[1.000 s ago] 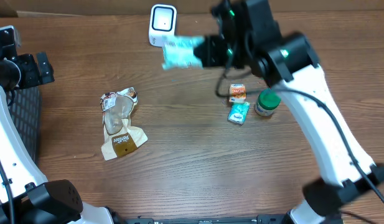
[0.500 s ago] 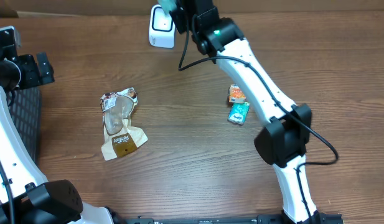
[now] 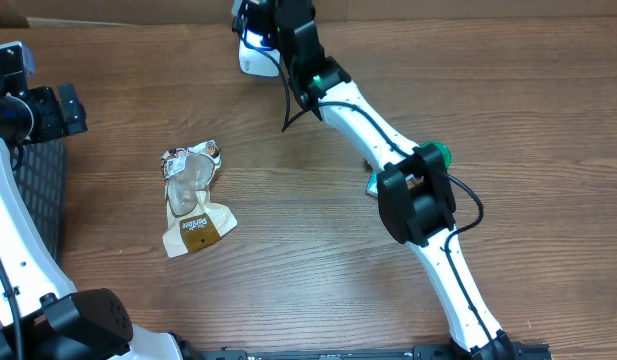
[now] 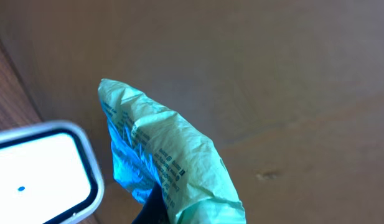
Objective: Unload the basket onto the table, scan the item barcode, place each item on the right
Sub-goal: 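Hold the wipes pack in front of the white scanner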
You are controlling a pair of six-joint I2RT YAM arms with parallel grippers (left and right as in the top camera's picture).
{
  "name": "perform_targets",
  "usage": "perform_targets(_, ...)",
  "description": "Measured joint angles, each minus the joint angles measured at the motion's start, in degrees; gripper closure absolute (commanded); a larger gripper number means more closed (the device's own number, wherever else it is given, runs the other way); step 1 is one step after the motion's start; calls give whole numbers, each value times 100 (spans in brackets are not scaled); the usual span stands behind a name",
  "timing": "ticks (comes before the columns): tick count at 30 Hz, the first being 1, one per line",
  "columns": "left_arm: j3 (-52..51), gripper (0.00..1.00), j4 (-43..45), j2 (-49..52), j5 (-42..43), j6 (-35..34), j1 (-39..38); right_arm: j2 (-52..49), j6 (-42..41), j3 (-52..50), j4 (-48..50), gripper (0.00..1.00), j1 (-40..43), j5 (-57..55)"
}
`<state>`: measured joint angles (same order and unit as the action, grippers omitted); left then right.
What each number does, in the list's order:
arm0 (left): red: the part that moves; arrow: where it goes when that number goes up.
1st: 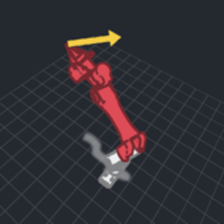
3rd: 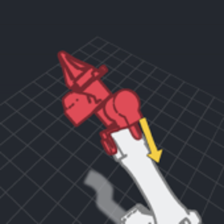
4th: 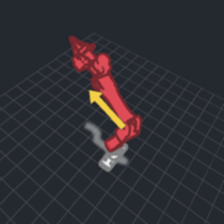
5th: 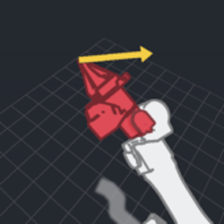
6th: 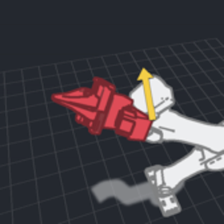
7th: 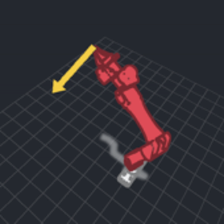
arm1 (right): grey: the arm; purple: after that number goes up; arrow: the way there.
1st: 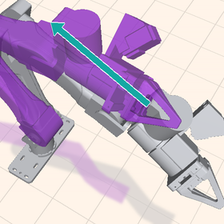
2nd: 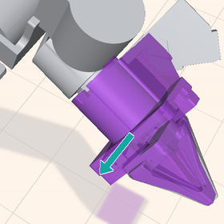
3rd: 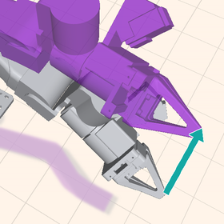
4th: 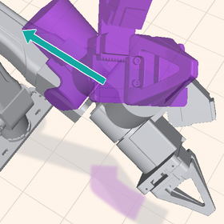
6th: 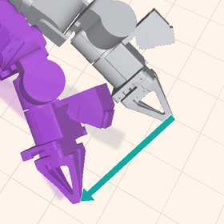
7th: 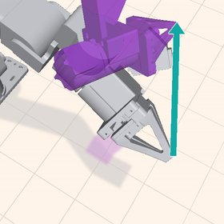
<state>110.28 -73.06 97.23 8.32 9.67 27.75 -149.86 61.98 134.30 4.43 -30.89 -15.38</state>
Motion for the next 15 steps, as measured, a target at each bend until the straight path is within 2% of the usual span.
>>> perform_targets(7,0,0,0,0,2,0,0,-142,638,0,37,96,0,-129)
perform_targets(15,0,0,0,0,2,0,0,-142,732,0,-118,96,0,-249)
